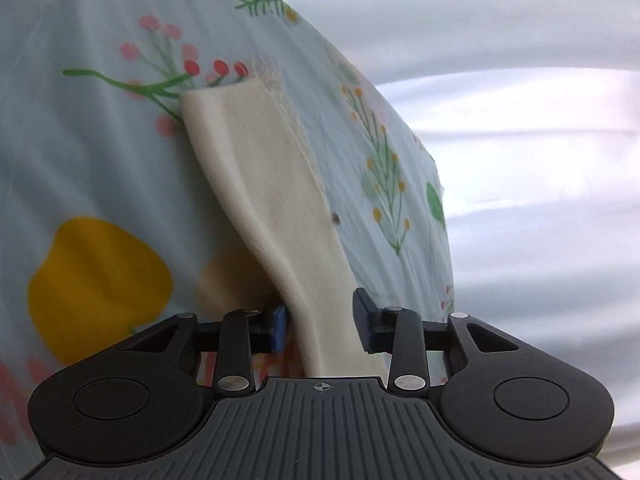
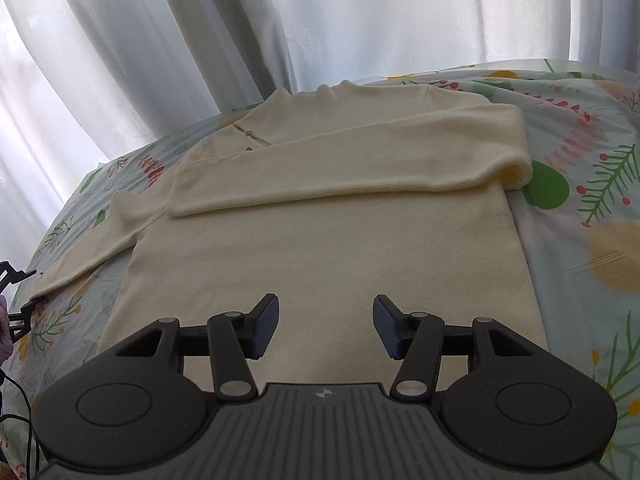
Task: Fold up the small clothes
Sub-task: 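Grasp the other sleeve cuff with the left gripper, then fold the held sleeve across the sweater body and release with left gripper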
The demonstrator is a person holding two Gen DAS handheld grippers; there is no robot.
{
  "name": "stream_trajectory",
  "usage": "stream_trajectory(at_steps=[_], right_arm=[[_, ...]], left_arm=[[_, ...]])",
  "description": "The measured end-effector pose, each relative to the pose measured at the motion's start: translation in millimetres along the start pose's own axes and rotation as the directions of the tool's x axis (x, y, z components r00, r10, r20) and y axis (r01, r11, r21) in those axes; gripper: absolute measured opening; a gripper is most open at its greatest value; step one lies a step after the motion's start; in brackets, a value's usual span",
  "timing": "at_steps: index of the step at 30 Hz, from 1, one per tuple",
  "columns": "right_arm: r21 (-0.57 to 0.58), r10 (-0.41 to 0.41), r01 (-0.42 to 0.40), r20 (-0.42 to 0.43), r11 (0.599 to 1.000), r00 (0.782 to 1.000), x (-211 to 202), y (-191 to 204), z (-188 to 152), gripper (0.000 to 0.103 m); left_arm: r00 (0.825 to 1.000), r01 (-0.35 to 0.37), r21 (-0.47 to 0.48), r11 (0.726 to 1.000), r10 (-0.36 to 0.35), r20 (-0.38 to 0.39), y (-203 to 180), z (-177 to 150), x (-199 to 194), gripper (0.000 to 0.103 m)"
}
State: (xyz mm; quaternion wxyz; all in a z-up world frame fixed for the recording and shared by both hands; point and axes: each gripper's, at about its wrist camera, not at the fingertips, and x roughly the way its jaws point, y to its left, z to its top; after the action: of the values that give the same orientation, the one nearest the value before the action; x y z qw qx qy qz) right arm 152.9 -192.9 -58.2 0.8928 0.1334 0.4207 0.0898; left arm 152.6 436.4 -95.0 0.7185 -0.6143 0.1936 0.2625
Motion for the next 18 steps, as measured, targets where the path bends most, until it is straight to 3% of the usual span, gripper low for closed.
stream_trajectory(at_steps=[2,5,8,10,12,13,15,17,18], right_arm=[[0.004,-0.002,0.002,-0.002,1.0,1.0,0,-1,0,0.053],[0.012,-0.002,0.002,0.0,1.0,1.0,-1,-3,0,0.053],[0.022,-0.01,0.01,0.002,1.0,1.0,-2,-6,-1,0.052],[0.031,-0.011,0.011,0.005,0.999,1.0,-3,-8,-1,0.052],[0.035,-0.016,0.015,0.013,0.999,1.0,-5,-9,-2,0.052],[0.036,-0.018,0.017,0.017,0.999,1.0,-5,-10,-2,0.052],[0.039,-0.02,0.019,0.027,0.999,0.999,-7,-10,-2,0.051],[0.045,-0.021,0.019,0.04,0.999,0.999,-9,-11,-1,0.051],[0.05,-0.021,0.019,0.048,0.999,0.999,-11,-12,0,0.051]], left_arm=[[1.0,-0.016,-0.009,1.0,0.016,0.01,3,8,0,0.018],[1.0,-0.026,-0.007,1.0,0.027,0.016,7,16,-1,0.009],[0.999,-0.036,0.026,0.999,0.036,0.025,3,17,-2,0.009],[0.998,-0.03,0.1,0.995,0.024,0.056,-10,11,-9,0.008],[0.996,0.001,0.251,0.968,-0.024,0.09,-38,-5,-19,0.008],[0.994,0.022,0.341,0.94,-0.055,0.089,-55,-17,-27,0.008],[0.988,0.1,0.533,0.84,-0.145,0.043,-100,-53,-41,0.008],[0.97,0.211,0.69,0.693,-0.234,-0.061,-142,-100,-53,0.008],[0.952,0.274,0.758,0.592,-0.277,-0.128,-163,-131,-62,0.008]])
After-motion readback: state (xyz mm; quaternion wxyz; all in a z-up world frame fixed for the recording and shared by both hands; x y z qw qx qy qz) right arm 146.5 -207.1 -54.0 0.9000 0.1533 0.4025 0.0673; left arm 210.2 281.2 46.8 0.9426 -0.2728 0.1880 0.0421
